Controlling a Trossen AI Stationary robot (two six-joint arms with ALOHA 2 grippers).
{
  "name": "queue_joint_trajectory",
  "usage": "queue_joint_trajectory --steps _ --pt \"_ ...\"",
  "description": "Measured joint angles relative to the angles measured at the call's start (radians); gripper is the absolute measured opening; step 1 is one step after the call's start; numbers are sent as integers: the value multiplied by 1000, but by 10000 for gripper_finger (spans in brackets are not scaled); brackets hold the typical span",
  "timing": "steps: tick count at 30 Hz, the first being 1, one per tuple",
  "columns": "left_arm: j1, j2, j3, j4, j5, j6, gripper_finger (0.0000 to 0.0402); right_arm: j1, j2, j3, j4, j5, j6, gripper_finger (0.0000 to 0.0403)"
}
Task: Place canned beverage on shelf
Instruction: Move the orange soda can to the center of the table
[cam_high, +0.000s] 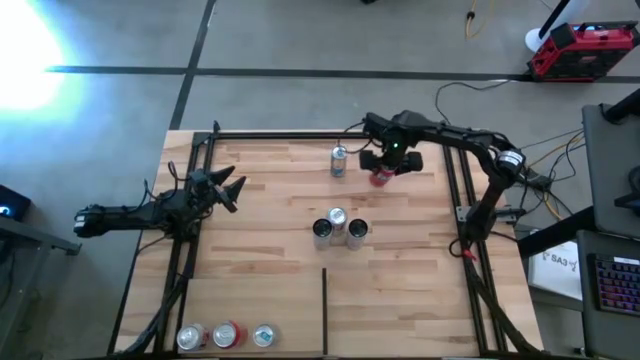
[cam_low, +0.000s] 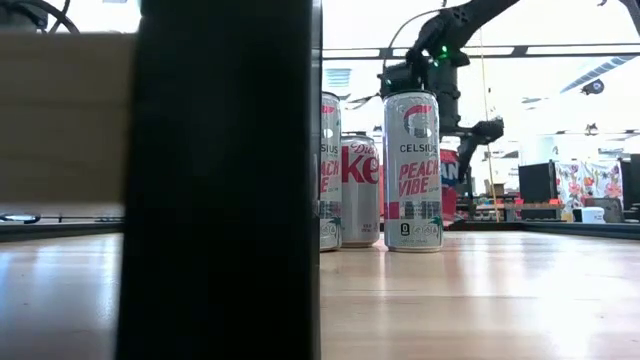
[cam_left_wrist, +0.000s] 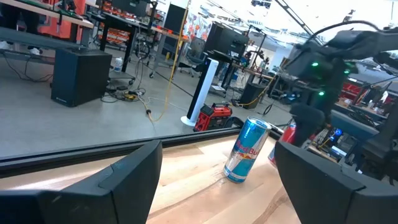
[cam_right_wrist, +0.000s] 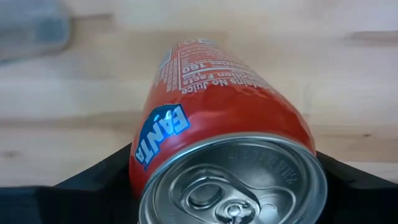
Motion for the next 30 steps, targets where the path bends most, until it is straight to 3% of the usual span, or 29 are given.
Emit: queue_joint_trajectory --steps 5,17,30 --pt "0 0 0 0 0 0 294 100 0 25 -2 53 12 287" --pt "0 0 0 0 0 0 294 259 41 69 -1 50 -56 287" --pt "0 0 0 0 0 0 294 303 237 328 -177 24 -219 287"
